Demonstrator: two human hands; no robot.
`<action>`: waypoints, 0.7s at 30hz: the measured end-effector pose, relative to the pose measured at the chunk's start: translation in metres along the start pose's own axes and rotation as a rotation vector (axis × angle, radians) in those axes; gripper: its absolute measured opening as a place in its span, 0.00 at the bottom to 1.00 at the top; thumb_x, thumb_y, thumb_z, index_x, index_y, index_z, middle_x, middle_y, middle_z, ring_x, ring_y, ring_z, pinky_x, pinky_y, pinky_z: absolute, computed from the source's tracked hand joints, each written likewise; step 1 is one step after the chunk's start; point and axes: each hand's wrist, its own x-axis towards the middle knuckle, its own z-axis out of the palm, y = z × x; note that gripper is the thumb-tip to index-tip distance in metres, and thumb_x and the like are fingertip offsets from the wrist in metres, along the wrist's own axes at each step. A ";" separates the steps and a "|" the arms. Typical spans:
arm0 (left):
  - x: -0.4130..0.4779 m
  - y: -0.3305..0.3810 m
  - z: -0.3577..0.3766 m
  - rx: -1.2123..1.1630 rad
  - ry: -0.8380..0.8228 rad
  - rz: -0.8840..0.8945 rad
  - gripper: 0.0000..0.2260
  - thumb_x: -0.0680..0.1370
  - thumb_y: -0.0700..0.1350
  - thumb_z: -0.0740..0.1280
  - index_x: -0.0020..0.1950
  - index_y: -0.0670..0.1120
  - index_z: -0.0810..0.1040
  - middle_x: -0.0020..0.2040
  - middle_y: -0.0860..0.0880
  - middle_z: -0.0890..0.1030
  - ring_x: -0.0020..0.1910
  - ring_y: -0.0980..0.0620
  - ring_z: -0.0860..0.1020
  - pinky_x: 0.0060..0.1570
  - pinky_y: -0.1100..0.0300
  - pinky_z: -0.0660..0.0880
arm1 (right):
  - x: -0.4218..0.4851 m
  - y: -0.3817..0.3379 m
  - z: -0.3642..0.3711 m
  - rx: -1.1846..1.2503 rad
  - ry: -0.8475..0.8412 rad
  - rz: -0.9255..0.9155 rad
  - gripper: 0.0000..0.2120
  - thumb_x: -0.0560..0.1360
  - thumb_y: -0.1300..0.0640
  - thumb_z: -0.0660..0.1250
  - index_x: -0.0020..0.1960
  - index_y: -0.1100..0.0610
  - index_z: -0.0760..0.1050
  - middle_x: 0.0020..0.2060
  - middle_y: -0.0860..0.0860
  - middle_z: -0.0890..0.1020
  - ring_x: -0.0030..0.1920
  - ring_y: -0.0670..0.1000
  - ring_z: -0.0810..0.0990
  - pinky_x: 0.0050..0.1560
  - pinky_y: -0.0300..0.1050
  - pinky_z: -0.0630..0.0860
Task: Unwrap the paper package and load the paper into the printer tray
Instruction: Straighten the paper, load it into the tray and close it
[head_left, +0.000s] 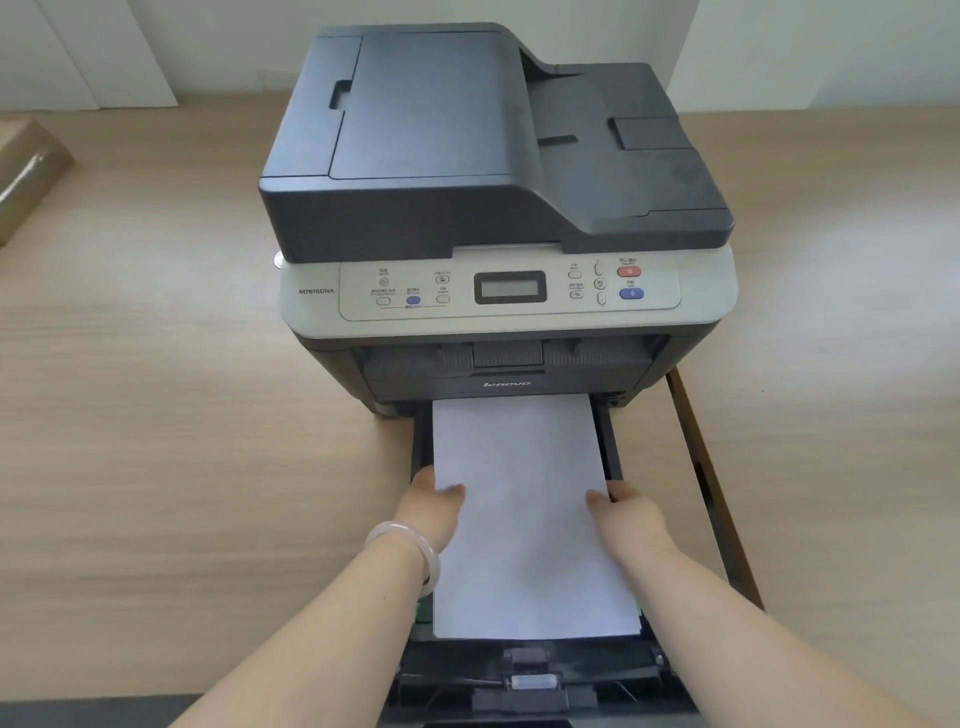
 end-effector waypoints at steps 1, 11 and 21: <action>0.000 0.000 0.002 0.011 -0.003 -0.017 0.16 0.77 0.44 0.59 0.65 0.46 0.70 0.54 0.47 0.78 0.50 0.44 0.76 0.49 0.56 0.72 | 0.002 0.001 0.003 0.004 0.007 0.015 0.19 0.79 0.59 0.58 0.69 0.61 0.67 0.61 0.60 0.77 0.58 0.60 0.75 0.55 0.47 0.71; -0.004 0.004 -0.009 -0.143 0.030 -0.004 0.25 0.78 0.57 0.57 0.73 0.48 0.64 0.72 0.45 0.68 0.71 0.43 0.66 0.69 0.51 0.64 | -0.011 -0.006 -0.004 -0.071 -0.092 -0.030 0.26 0.81 0.51 0.54 0.76 0.55 0.55 0.75 0.55 0.63 0.72 0.59 0.64 0.68 0.50 0.63; -0.029 -0.014 -0.033 -0.458 -0.023 -0.071 0.22 0.79 0.53 0.58 0.69 0.42 0.69 0.68 0.46 0.72 0.68 0.46 0.70 0.69 0.52 0.63 | -0.038 0.023 -0.032 -0.023 -0.028 -0.172 0.21 0.81 0.54 0.54 0.74 0.52 0.61 0.71 0.54 0.70 0.70 0.56 0.66 0.68 0.51 0.63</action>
